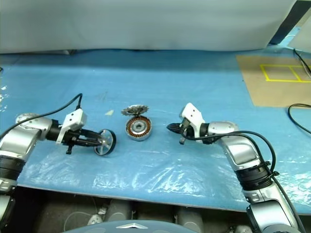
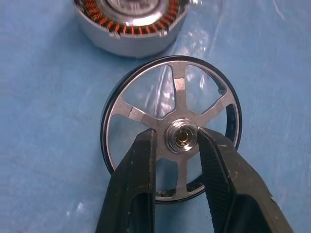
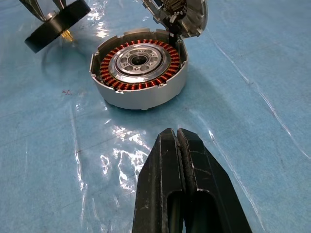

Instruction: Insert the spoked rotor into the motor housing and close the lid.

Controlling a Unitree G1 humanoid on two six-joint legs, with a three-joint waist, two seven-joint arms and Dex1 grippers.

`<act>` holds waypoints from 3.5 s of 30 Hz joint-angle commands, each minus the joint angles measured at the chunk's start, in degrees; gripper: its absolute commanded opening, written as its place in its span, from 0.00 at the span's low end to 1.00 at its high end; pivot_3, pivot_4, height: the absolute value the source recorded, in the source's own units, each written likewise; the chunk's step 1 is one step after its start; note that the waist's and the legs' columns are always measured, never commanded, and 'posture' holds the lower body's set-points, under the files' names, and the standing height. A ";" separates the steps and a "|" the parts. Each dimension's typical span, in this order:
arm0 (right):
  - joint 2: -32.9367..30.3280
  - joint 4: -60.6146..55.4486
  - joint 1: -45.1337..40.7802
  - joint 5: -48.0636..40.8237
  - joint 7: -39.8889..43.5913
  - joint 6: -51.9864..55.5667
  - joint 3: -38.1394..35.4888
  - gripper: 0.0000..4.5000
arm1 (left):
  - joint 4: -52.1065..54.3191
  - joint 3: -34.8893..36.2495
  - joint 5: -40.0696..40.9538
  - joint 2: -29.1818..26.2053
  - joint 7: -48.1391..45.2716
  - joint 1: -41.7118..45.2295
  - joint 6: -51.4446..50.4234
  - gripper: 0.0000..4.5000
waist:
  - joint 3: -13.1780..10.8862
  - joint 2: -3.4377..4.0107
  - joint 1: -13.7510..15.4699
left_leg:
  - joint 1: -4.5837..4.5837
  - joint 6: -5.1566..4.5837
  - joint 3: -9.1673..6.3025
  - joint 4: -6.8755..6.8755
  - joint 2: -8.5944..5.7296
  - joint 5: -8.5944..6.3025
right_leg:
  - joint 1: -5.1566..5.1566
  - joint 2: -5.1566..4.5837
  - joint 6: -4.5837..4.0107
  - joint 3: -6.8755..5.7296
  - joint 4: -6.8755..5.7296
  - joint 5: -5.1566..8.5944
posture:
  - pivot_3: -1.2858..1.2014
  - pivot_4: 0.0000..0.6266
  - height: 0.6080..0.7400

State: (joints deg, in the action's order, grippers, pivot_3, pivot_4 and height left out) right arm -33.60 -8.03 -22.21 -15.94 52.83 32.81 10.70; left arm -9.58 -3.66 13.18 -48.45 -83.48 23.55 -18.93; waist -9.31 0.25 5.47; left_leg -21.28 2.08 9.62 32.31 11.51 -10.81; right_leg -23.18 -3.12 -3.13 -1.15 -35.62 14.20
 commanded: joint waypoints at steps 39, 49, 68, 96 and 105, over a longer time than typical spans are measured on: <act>-0.47 -6.40 4.68 -0.91 -4.90 1.48 -3.11 0.00 | -9.16 -7.64 -2.56 11.81 2.86 15.13 4.69 0.22 | -0.09 -0.15 -0.12 | -0.03 0.00 -0.03 0.03 0.06 0.00 | -0.01 0.07 0.18 -0.02 -0.03 -0.11 | 0.52 0.24 1.00; -0.04 -5.93 4.36 -0.74 -5.45 1.45 -2.58 0.00 | -13.08 -8.94 -6.22 11.79 4.89 17.22 7.16 0.58 | -0.09 -0.15 -0.12 | -0.01 0.00 -0.02 0.02 0.06 0.00 | -0.01 0.07 0.17 -0.01 -0.03 -0.11 | 0.52 0.24 1.00; 0.41 -5.18 1.82 -4.39 -3.88 2.79 -4.78 0.00 | -4.60 -3.70 0.82 7.94 2.51 13.83 0.25 0.72 | -0.11 -0.17 -0.18 | -0.04 0.01 -0.03 0.02 0.05 0.00 | -0.02 0.05 0.04 -0.03 -0.02 -0.03 | 0.52 0.24 1.00; 20.18 22.85 -17.62 1.12 1.34 -6.34 8.27 0.00 | 4.50 8.23 6.71 14.57 26.54 -2.68 -0.67 0.72 | -0.12 -0.19 -1.58 | -0.14 0.00 -0.06 0.11 0.12 0.00 | -0.03 0.07 0.01 -0.13 -0.05 -0.02 | 0.52 0.24 1.00; 21.96 32.93 -15.74 9.07 0.91 -12.80 12.33 0.00 | -9.73 10.01 5.67 15.74 28.41 7.58 5.14 0.72 | -0.09 -0.23 -1.46 | -0.17 0.00 -0.11 0.23 0.10 0.00 | 0.00 0.05 0.01 -0.19 -0.11 -0.02 | 0.52 0.24 1.00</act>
State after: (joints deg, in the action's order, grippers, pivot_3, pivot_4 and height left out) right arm -10.85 23.46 -39.76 -9.71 52.79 20.16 20.51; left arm -18.00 4.75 18.86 -33.03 -55.65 29.13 -16.38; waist -9.41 0.02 4.02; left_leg -21.40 2.08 9.49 32.57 11.62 -10.81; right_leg -23.09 -3.07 -3.11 -1.33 -35.73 14.18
